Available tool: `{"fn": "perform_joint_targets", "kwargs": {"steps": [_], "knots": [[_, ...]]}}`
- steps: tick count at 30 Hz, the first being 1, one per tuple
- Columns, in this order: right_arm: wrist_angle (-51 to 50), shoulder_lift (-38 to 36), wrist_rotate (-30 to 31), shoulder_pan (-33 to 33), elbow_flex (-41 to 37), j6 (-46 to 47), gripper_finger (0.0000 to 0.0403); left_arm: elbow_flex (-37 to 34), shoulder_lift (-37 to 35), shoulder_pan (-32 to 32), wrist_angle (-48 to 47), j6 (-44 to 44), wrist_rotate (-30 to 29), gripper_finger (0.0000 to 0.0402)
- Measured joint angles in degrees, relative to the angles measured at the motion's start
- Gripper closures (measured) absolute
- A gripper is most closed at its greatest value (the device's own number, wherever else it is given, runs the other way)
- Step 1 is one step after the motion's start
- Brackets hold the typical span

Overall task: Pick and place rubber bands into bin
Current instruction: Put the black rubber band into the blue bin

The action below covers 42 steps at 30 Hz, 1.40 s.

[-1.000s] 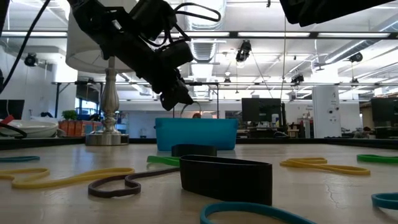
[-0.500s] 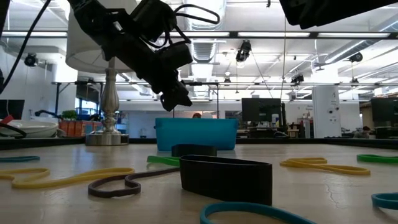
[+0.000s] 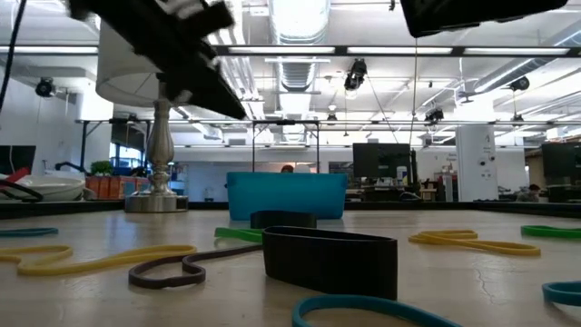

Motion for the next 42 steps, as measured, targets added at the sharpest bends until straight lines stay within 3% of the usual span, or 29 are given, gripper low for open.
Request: {"fn": "perform_joint_targets", "kwargs": {"steps": [4, 10, 18, 31, 42], "knots": [[5.59, 2.19, -0.16, -0.52, -1.63, -4.68, 0.0335, -2.74, -2.79, -7.28, -0.43, -2.08, 2.11, 0.0299], [16.50, 11.06, -1.11, -2.78, -0.74, -10.08, 0.0335, -6.49, -4.64, -15.14, 0.55, -6.28, 2.10, 0.0299], [16.65, 23.03, -1.52, -7.38, 6.56, -13.68, 0.0335, -6.73, -5.93, -19.90, -0.04, -9.40, 1.92, 0.0299], [-10.13, 32.64, -1.93, -12.74, 22.62, -4.51, 0.0335, -6.71, -7.10, -22.34, -0.52, -10.77, 1.95, 0.0299], [-16.60, 35.10, -1.90, -13.75, 27.60, -1.09, 0.0335, -6.80, -7.54, -22.45, -0.54, -10.87, 1.94, 0.0299]]}}
